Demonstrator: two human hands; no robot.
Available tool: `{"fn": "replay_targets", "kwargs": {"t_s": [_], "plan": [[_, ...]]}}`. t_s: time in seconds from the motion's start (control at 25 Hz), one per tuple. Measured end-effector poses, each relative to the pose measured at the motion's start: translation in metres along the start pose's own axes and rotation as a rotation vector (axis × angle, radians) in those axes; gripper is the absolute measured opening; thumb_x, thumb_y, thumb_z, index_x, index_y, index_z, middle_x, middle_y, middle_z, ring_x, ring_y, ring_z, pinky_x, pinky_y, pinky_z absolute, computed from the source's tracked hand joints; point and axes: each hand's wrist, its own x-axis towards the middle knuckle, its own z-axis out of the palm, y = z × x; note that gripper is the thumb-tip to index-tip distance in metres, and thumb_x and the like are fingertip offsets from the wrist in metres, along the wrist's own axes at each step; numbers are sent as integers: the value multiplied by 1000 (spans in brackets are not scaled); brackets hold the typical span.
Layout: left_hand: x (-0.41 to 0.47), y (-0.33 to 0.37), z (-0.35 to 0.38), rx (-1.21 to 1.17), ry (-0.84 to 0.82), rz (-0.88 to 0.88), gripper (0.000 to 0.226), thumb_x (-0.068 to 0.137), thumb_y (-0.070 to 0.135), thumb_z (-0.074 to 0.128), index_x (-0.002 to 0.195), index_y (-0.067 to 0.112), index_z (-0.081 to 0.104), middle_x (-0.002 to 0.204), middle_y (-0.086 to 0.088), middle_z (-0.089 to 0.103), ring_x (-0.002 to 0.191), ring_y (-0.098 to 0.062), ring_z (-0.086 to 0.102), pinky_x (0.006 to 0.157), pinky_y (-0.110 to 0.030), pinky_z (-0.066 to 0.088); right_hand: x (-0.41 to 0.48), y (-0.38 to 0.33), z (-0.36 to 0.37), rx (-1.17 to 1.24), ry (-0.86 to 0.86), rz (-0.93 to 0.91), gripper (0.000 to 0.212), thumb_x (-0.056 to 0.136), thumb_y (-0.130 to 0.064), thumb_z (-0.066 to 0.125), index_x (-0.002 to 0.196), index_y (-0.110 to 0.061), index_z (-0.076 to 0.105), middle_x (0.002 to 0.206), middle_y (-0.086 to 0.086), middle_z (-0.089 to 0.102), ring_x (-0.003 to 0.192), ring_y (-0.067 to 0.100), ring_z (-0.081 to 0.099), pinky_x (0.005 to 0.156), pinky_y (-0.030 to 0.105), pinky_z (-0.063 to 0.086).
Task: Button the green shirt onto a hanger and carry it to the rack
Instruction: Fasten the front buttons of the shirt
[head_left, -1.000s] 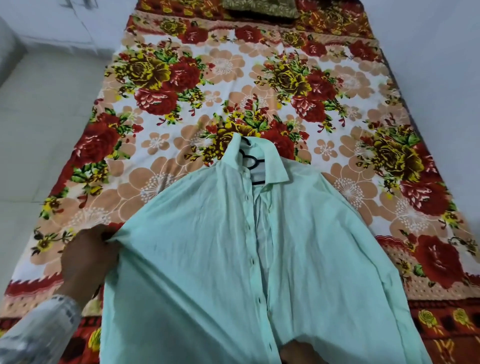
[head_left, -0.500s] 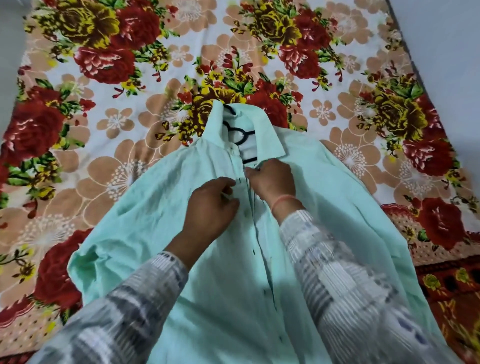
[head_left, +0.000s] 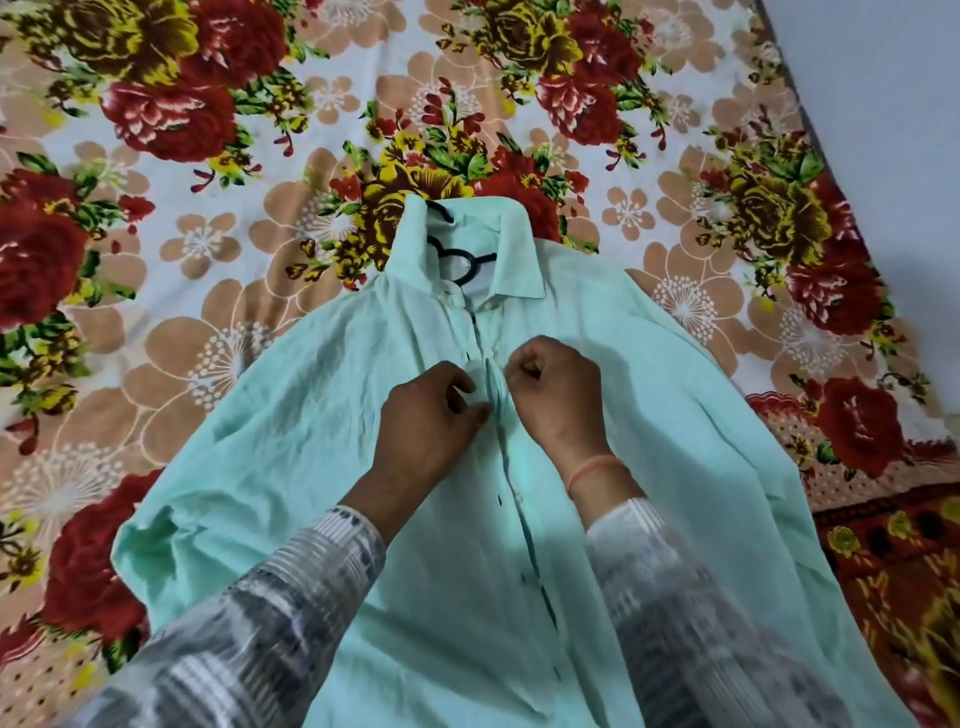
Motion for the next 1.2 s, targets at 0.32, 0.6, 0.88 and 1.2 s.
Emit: {"fn": "replay_targets", "kwargs": {"t_s": [0.32,0.6,0.88,1.2], "plan": [[-77,-21,43,207,-206,116,20,82,43,80,87,27,68,79,7,72,77,-17,70,67,-31,54,-99,62,-20,-147,-443,75,11,83,-12,74,87,-22,77,88,0,77,88,22,74,85,38,61],[-153,-33,63,123,-19,209,21,83,23,82,100,27,70,79,11,68,68,-9,61,63,-21,44,-155,99,-38,-63,-209,-33,8,84,-12,75,83,-21,74,79,-6,75,79,17,73,78,35,62],[-273,-61,87,223,-71,169,43,74,50,90,104,31,65,85,14,62,76,-9,62,67,-30,52,-251,145,-53,-115,-265,-125,25,77,-17,74,98,-18,62,91,6,67,87,30,67,76,41,57],[-335,-75,116,347,-42,233,18,78,11,80,89,24,78,84,2,76,78,-25,74,68,-27,47,-300,168,-67,-114,-475,-164,47,72,-27,93,112,-20,68,91,-4,63,87,20,68,82,34,57]]}}
